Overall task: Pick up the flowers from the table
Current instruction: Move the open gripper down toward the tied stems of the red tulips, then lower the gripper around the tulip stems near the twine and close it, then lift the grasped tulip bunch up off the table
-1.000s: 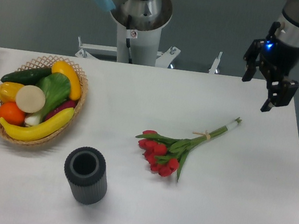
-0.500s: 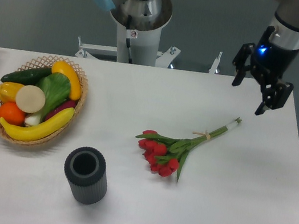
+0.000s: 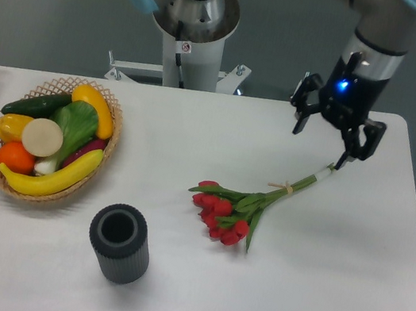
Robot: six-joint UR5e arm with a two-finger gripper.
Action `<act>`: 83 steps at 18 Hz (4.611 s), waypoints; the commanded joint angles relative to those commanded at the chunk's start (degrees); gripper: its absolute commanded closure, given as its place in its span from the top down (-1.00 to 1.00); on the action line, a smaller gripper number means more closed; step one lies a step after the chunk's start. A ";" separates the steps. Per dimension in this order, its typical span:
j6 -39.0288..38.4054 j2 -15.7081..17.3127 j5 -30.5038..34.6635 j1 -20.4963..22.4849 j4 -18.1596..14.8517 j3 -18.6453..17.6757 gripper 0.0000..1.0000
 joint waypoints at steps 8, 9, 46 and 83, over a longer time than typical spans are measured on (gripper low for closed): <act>-1.93 -3.24 5.35 -3.60 9.58 -4.76 1.00; -2.02 -4.30 6.41 -4.21 10.28 -4.76 1.00; -0.26 -18.10 13.89 -8.17 21.36 -9.24 1.00; -2.11 -5.01 -22.65 0.26 23.74 -3.79 -0.41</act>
